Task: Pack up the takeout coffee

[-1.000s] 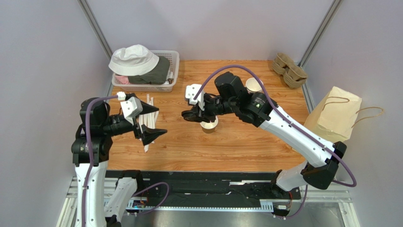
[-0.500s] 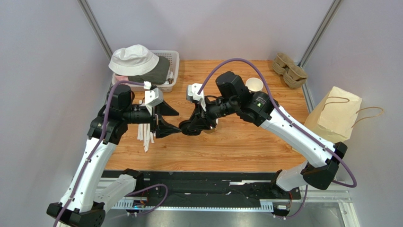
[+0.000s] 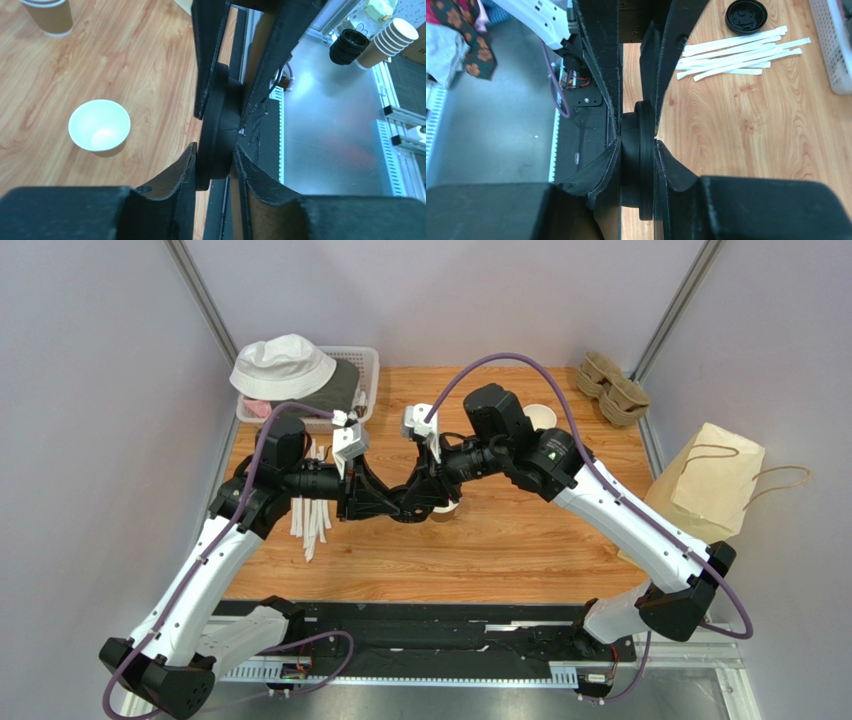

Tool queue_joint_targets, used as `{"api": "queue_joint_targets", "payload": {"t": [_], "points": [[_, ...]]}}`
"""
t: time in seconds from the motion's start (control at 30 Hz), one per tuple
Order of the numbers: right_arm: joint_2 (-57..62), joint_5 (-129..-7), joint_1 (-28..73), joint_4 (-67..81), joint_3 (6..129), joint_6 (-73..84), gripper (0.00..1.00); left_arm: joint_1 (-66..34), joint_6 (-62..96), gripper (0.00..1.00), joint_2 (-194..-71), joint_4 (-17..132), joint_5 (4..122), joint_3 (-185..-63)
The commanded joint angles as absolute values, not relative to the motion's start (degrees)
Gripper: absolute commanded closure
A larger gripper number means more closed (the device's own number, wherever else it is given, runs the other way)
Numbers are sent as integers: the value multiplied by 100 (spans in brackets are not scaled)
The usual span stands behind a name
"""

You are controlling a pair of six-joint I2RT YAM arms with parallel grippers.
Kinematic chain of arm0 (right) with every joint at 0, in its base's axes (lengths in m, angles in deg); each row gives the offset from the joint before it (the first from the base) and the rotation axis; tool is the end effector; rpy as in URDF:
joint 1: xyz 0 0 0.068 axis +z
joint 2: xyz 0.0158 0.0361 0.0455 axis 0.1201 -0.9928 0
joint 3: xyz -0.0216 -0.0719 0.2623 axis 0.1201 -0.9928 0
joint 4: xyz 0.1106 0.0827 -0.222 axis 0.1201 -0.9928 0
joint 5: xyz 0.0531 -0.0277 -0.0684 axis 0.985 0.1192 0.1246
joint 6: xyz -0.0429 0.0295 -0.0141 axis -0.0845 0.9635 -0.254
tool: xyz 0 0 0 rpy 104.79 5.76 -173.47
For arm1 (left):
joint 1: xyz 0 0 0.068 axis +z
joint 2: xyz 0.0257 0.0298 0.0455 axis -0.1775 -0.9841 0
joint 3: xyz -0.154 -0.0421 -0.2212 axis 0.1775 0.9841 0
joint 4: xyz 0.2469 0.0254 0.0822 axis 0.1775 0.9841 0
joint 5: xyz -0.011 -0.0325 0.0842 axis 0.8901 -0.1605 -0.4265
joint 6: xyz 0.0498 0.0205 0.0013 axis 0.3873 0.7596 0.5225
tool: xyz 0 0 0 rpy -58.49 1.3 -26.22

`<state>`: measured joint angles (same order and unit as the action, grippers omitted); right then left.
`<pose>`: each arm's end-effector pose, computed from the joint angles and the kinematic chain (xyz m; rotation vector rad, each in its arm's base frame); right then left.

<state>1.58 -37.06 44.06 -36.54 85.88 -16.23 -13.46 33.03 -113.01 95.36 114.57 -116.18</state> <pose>0.1696 0.2441 0.4307 -1.5084 1.5770 1.0730 0.1596 -0.1036 0.3855 1.1065 1.6786 -1.2690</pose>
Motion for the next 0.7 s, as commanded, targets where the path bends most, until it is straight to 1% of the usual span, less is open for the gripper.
{"api": "queue_joint_targets", "payload": {"t": [0.0, 0.03, 0.07, 0.1, 0.17, 0.2, 0.27, 0.3, 0.33, 0.37, 0.4, 0.47, 0.5, 0.57, 0.67], "points": [[329, -3518, 4083, -3249, 8874, -868, 83, -1351, 2394, 75, -11316, 8640, 11360, -11388], [338, -3544, 3900, -3204, 8900, -752, 75, -1351, 2218, 77, -11308, 8490, 11325, -11335], [329, -3640, 3802, -3169, 8918, -638, 71, -1351, 2016, 84, -11316, 8166, 11298, -11204], [329, -3719, 3697, -3091, 8952, -376, 60, -1351, 1631, 87, -11308, 7980, 11229, -11133], [355, -4017, 3424, -2994, 9006, -189, 47, -1351, 1173, 90, -11325, 7385, 11114, -10897], [373, -4201, 3354, -2967, 9006, -32, 45, -1351, 761, 91, -11343, 7198, 10974, -10825], [504, -4797, 3134, -2923, 8945, 198, 43, -1351, 381, 94, -11386, 6673, 10720, -10632], [557, -4966, 3064, -2923, 8892, 250, 43, -1351, 110, 94, -11404, 6469, 10387, -10562], [662, -5090, 2941, -2931, 8848, 347, 43, -1351, -389, 94, -11422, 6258, 10228, -10396], [715, -5204, 2914, -2932, 8699, 374, 45, -1351, -646, 94, -11422, 5821, 10069, -10333], [785, -5249, 2896, -2940, 8611, 391, 49, -1351, -849, 95, -11448, 5677, 9685, -10280], [943, -5319, 2896, -2932, 8400, 548, 53, -1351, -1395, 97, -11544, 5457, 9296, -10209], [970, -5345, 2896, -2923, 8190, 619, 56, -1351, -1492, 97, -11580, 5447, 8998, -10227], [1058, -5538, 2896, -2809, 7978, 1013, 59, -1351, -1764, 100, -11737, 5465, 8768, -10306], [1059, -5732, 2896, -2433, 7618, 1558, 60, -1351, -2080, 100, -11913, 5465, 8407, -10420]]}}
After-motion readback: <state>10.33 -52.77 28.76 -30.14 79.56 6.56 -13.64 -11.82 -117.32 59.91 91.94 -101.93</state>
